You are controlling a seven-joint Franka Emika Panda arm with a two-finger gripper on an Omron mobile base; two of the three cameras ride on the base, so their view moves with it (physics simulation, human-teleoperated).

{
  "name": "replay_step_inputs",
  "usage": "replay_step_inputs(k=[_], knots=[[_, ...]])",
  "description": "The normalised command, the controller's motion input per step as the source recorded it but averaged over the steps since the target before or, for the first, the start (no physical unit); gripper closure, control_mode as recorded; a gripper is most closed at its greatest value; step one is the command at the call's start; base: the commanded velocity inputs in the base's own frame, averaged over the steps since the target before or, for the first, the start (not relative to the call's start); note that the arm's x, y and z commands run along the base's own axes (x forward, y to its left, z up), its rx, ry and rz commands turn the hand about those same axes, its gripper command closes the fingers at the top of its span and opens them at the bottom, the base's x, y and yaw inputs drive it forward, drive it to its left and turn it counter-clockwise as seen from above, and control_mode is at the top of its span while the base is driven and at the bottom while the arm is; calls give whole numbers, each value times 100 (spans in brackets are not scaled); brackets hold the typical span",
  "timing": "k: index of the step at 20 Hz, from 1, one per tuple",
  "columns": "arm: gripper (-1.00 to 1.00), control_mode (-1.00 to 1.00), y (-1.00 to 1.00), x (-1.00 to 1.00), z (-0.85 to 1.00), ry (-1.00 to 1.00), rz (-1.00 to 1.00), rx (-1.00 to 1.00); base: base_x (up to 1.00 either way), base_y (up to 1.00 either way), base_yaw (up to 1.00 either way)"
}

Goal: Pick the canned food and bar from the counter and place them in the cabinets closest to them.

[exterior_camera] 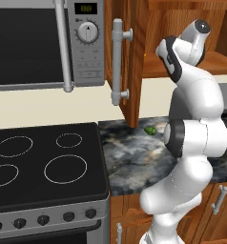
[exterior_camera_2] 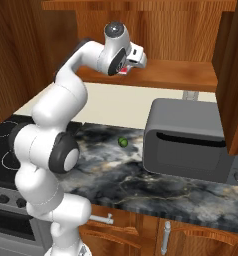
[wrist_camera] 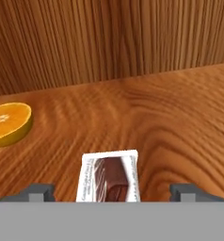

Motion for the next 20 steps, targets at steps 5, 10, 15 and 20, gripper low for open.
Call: replay_step_inputs(k=[5,10,15,20], knots=[[-100,-100,0,-49,2,-8,0,0,0,0,0],[-100,-100,0,-73,18,-3,0,0,0,0,0],[-100,-100,5,-91,34,-3,2,0,0,0,0],[-100,-100,10,-96,35,-11,5,0,0,0,0]])
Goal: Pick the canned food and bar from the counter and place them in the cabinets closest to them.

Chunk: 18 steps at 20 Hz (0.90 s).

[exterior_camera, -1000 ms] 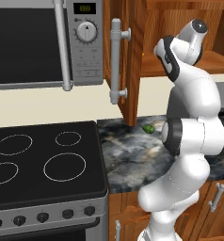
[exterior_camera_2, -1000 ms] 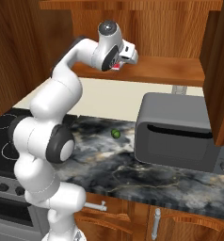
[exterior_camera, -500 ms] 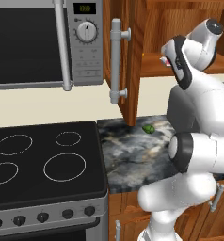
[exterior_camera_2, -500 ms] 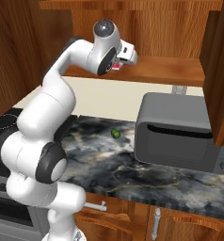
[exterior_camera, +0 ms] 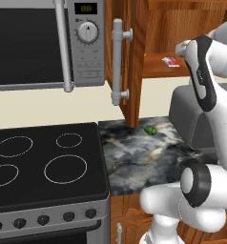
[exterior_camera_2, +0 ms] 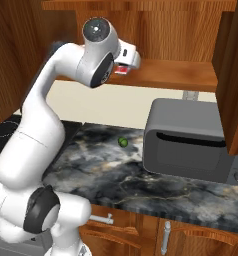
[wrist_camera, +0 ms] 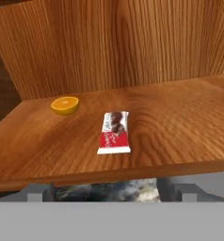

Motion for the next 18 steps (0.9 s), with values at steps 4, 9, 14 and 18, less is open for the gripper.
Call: replay_step_inputs(k=[4,9,14,18], knots=[[-100,-100,11,-93,30,-18,3,-1,0,0,0],[-100,-100,8,-100,35,-13,2,-1,0,0,0],[-100,-100,6,-99,26,-19,2,-1,0,0,0],[-100,-100,1,-91,17,-38,0,-5,0,0,0]])
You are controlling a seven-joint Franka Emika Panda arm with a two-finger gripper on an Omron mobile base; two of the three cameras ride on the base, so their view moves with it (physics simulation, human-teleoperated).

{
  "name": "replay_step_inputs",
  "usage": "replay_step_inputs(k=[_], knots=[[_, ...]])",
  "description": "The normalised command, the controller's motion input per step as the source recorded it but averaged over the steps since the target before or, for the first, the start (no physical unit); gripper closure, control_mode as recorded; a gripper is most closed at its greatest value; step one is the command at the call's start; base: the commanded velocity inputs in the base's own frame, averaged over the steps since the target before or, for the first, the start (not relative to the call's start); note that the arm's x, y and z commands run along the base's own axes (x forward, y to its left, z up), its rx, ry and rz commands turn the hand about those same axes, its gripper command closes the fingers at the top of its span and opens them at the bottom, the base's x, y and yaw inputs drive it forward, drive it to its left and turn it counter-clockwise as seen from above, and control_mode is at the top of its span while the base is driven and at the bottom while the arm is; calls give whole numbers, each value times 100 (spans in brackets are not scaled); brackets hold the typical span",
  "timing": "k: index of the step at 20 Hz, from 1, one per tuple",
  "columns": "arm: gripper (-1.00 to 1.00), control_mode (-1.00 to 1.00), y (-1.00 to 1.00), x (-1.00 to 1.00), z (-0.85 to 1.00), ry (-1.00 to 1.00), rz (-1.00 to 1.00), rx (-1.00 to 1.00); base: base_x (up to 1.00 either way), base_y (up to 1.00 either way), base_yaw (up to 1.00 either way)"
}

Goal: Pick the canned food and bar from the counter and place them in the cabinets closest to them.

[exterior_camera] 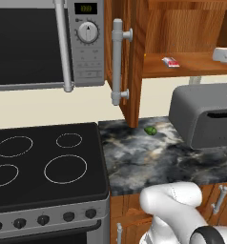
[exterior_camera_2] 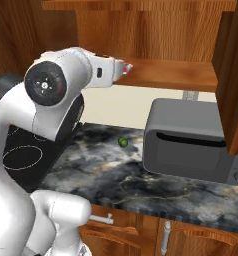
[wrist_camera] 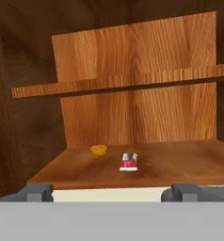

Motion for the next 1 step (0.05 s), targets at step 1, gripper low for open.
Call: replay_step_inputs(k=[1], knots=[[-100,-100,0,-92,18,-39,0,-4,0,0,0]])
